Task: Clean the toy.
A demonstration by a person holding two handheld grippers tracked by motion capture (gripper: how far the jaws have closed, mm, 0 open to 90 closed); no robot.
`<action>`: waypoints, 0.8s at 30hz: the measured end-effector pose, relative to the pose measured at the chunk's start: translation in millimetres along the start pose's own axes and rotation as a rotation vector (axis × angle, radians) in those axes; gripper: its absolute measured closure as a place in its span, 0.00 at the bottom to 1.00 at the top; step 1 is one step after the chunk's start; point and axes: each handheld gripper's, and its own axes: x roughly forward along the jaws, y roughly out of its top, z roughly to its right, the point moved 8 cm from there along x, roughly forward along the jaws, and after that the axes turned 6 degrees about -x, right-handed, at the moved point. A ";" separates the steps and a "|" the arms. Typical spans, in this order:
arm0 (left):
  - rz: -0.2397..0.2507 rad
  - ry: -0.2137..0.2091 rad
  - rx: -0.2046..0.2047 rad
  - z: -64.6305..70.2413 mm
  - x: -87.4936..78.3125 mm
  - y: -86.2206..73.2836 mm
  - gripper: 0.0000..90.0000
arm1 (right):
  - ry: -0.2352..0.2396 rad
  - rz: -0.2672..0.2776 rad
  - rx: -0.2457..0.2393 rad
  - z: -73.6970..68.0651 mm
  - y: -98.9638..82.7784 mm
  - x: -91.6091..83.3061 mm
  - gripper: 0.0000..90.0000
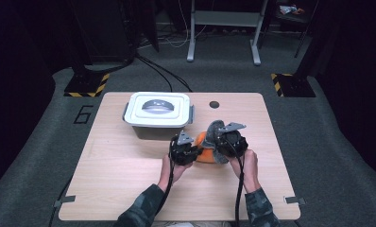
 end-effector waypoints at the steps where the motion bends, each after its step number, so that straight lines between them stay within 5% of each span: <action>1: 0.002 0.001 -0.004 -0.6 0.1 -0.1 0.88 | -0.007 -0.004 0.000 2.6 -1.7 0.3 0.72; 15: 0.004 0.002 -0.001 -2.7 2.0 -1.7 0.87 | -0.030 -0.080 0.132 37.0 -39.5 11.9 0.72; 18: 0.006 0.001 -0.025 -3.7 2.0 -2.5 0.87 | -0.037 -0.100 0.150 45.4 -50.5 19.7 0.72; 24: 0.004 0.004 -0.012 -3.8 2.2 -2.6 0.87 | -0.005 -0.181 0.189 49.0 -73.5 44.0 0.72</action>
